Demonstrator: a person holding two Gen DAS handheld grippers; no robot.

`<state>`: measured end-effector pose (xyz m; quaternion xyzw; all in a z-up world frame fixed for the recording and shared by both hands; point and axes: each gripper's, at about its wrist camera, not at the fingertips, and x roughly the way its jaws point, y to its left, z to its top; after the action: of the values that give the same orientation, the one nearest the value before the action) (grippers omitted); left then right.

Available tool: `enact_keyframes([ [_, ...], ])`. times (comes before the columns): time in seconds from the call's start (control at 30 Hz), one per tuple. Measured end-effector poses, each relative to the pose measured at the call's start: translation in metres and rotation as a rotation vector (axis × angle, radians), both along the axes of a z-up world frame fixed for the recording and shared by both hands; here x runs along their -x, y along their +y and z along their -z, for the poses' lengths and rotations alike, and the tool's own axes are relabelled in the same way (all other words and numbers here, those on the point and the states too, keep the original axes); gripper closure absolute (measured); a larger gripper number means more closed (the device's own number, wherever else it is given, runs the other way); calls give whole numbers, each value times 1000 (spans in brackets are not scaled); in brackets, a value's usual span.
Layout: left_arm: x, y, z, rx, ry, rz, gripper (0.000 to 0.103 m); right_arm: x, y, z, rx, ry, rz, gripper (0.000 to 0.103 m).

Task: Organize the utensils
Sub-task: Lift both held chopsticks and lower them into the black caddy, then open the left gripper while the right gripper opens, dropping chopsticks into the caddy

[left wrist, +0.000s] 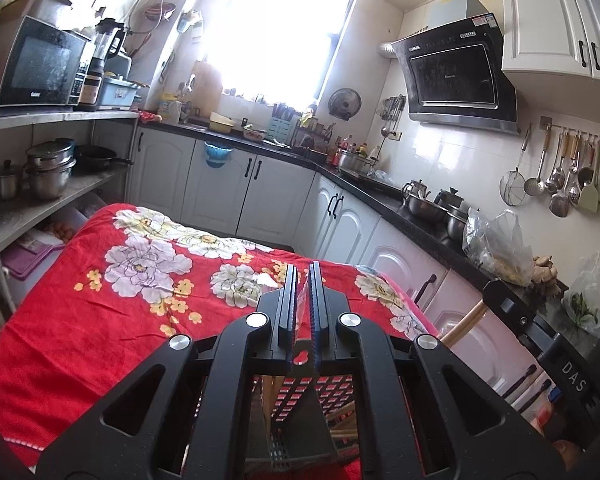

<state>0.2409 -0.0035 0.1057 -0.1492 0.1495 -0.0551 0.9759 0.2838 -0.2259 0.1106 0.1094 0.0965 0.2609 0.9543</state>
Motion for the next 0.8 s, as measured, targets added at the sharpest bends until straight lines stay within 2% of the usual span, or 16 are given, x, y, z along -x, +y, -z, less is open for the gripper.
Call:
enact_keyframes([
  [0.43, 13, 1, 4, 24, 64, 31, 100, 11, -9, 9, -14, 58, 4, 92],
  [0.53, 16, 1, 6, 21, 78, 37, 90, 14, -12, 10, -14, 63, 3, 88],
  [0.63, 21, 1, 7, 19, 87, 40, 88, 15, -14, 11, -10, 71, 4, 83],
  [0.73, 25, 1, 7, 16, 90, 41, 80, 18, -15, 13, -6, 86, 5, 77],
  [0.8, 29, 2, 8, 19, 95, 46, 78, 20, -17, 14, -7, 92, 7, 73],
])
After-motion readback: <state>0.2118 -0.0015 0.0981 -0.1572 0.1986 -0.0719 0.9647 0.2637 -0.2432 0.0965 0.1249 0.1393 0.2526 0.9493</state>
